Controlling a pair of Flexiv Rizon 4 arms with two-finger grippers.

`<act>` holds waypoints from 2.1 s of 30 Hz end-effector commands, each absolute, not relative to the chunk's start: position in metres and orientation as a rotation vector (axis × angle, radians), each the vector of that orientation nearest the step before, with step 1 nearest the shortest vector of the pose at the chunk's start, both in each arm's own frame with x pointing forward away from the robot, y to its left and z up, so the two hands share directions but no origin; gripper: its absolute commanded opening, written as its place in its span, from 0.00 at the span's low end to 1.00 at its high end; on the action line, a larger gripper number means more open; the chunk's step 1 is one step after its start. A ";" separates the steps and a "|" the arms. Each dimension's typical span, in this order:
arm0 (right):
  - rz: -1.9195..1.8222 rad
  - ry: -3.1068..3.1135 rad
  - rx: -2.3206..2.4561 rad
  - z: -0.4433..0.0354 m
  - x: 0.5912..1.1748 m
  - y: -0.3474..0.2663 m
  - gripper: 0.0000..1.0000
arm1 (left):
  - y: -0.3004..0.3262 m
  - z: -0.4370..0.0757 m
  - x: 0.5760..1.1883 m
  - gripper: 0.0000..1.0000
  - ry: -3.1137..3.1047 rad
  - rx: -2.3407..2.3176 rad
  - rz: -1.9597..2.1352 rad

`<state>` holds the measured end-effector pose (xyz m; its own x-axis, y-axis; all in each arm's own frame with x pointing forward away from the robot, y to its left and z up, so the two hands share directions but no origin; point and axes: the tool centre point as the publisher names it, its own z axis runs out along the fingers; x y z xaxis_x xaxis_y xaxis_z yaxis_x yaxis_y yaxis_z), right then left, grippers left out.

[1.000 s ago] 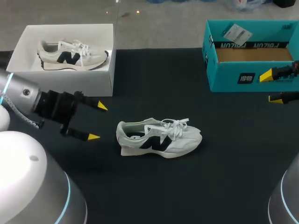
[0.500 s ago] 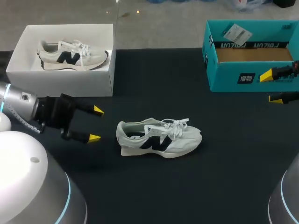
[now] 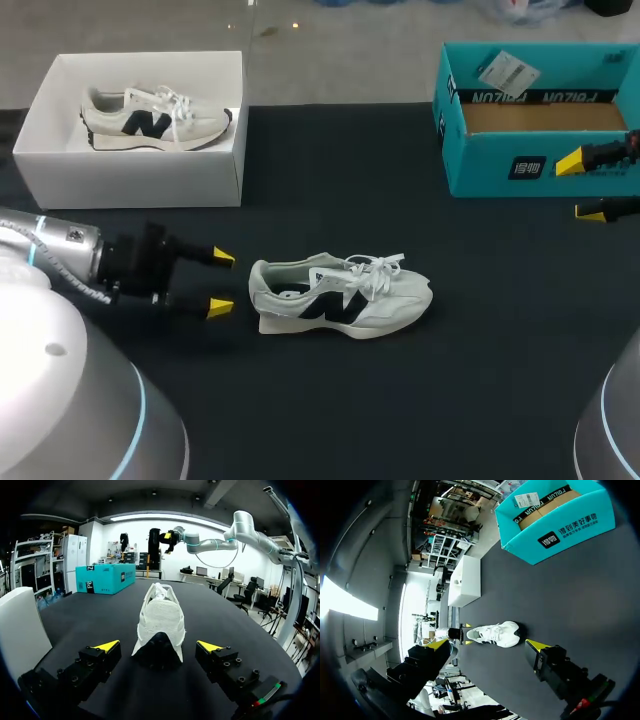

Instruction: Take the shoe out of the shoebox, open the shoe tongue, remove and reinsert the insole, then place the shoe into the shoebox

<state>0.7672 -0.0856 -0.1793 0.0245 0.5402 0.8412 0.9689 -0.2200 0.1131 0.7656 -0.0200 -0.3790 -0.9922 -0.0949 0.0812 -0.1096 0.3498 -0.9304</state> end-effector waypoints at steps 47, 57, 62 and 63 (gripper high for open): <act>-1.102 -1.533 -1.803 -0.180 0.767 -0.085 1.00 | -0.090 -0.432 0.775 1.00 -2.544 0.224 1.812; -1.102 -1.533 -1.803 -0.180 0.767 -0.085 1.00 | -0.084 -0.430 0.774 0.00 -2.523 0.169 1.799; -1.102 -1.533 -1.803 -0.180 0.767 -0.085 1.00 | -0.076 -0.424 0.775 0.00 -2.523 0.128 1.787; -1.102 -1.533 -1.803 -0.180 0.767 -0.085 1.00 | -0.074 -0.424 0.775 0.00 -2.523 0.129 1.787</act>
